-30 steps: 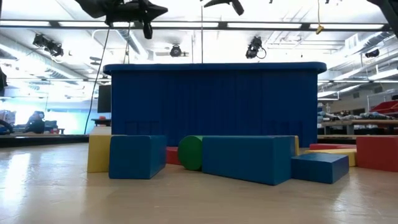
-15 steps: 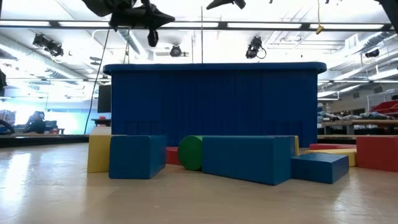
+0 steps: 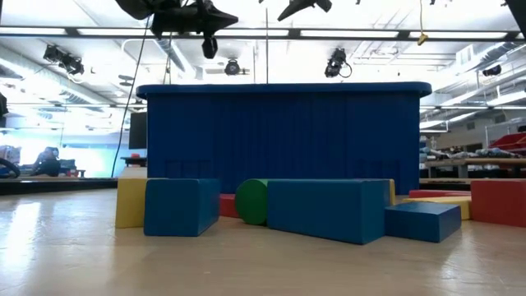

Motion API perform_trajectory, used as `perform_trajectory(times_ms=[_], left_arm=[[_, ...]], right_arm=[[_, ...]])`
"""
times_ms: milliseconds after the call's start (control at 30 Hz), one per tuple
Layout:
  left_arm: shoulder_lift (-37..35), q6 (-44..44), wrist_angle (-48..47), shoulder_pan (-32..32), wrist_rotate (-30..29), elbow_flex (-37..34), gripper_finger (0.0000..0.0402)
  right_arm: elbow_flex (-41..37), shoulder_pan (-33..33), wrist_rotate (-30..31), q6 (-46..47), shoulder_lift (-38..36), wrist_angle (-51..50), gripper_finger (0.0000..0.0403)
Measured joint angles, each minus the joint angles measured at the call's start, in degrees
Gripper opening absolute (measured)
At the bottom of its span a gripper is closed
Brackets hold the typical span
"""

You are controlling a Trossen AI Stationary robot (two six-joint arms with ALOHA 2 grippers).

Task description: Sort Items/Unsort Items

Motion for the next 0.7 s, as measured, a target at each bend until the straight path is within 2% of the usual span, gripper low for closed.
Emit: perform_trajectory(times_ms=[200,333,467,700], left_arm=[[0.0,0.0,-0.3,-0.1,0.0,0.0,0.0005],[0.0,0.0,-0.3,-0.1,0.0,0.0,0.0005],[0.0,-0.2,-0.3,-0.1,0.0,0.0,0.0005],[0.0,-0.2,-0.3,-0.1,0.0,0.0,0.0005]], right_arm=[[-5.8,-0.4,-0.2,2.8,0.0,4.8,0.0257],[-8.9,-1.7,-0.4,5.9,0.1,5.6,0.0223],[-11.3,-2.9,-0.1,5.9,-0.1,7.5,0.0164],[-14.9,-4.5,2.5,5.6,0.0,11.6,0.0027]])
